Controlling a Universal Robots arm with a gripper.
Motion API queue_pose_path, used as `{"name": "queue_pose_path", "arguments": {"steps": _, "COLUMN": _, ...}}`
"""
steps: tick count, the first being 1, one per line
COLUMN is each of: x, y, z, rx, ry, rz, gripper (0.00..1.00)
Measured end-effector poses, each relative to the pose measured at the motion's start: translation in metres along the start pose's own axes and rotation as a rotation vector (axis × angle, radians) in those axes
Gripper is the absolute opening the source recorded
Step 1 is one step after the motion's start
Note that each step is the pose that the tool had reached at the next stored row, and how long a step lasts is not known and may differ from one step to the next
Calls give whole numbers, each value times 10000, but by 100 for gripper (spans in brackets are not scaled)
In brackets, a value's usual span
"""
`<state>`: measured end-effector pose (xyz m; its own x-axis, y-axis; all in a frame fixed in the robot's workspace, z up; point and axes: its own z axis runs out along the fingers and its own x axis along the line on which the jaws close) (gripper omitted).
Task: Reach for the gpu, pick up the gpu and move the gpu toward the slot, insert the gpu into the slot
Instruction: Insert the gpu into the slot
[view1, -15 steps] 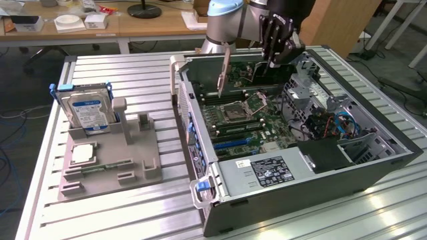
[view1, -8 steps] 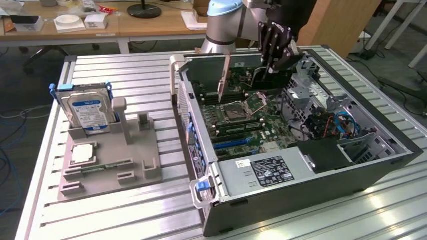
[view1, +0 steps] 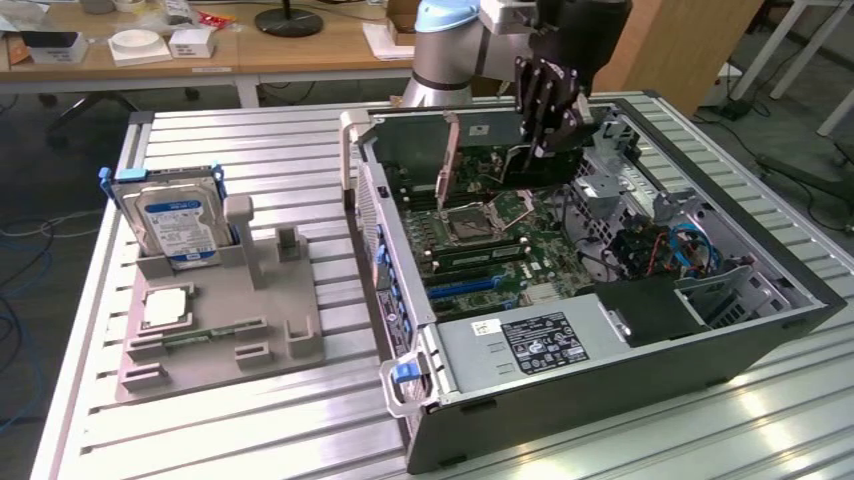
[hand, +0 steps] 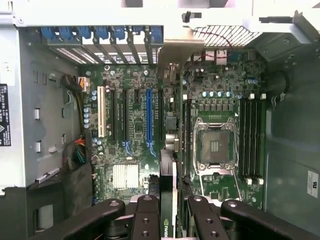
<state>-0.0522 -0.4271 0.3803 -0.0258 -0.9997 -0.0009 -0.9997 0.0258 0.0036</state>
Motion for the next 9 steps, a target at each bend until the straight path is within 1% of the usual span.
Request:
{"name": "queue_pose_path", "arguments": {"steps": 1, "x": 1, "y": 4, "z": 11, "rx": 22, "ry": -1, "rz": 0, "gripper": 26}}
{"name": "queue_pose_path", "arguments": {"steps": 3, "x": 1, "y": 9, "z": 33, "rx": 100, "ry": -3, "rz": 0, "gripper": 26}}
{"name": "queue_pose_path", "arguments": {"steps": 5, "x": 0, "y": 26, "z": 54, "rx": 143, "ry": -3, "rz": -1, "gripper": 26}}
{"name": "queue_pose_path", "arguments": {"steps": 6, "x": -2, "y": 29, "z": 68, "rx": 152, "ry": -3, "rz": -2, "gripper": 26}}
{"name": "queue_pose_path", "arguments": {"steps": 9, "x": -2, "y": 38, "z": 109, "rx": 153, "ry": -4, "rz": -10, "gripper": 26}}
